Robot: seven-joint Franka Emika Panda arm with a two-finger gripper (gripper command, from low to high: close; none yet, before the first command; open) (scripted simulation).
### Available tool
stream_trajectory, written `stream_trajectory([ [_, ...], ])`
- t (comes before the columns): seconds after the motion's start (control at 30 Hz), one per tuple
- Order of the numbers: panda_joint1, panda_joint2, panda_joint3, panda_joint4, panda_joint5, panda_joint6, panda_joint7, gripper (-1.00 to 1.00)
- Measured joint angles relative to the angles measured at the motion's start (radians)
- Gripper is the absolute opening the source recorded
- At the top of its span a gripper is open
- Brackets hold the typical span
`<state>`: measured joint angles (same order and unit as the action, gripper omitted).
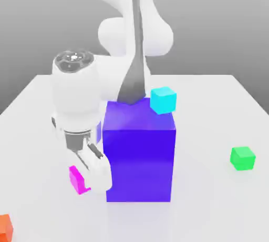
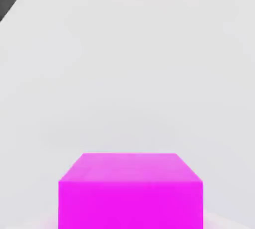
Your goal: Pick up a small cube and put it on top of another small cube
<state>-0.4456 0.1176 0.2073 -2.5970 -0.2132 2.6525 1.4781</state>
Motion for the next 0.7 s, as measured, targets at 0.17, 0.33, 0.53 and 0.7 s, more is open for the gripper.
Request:
stream_trajectory([
  [0.17,0.08,-0.005,0.106,0.011,-0.048,-0.019,-0.191,-1.0],
  [0.33,0.247,-0.039,0.257,-0.009,-0.046,-0.022,-0.343,-1.0],
  [0.53,0.479,-0.107,0.391,-0.059,0.098,-0.009,-0.382,-1.0],
  [0.7,0.665,-0.166,0.454,-0.103,0.235,0.002,-0.394,-1.0],
])
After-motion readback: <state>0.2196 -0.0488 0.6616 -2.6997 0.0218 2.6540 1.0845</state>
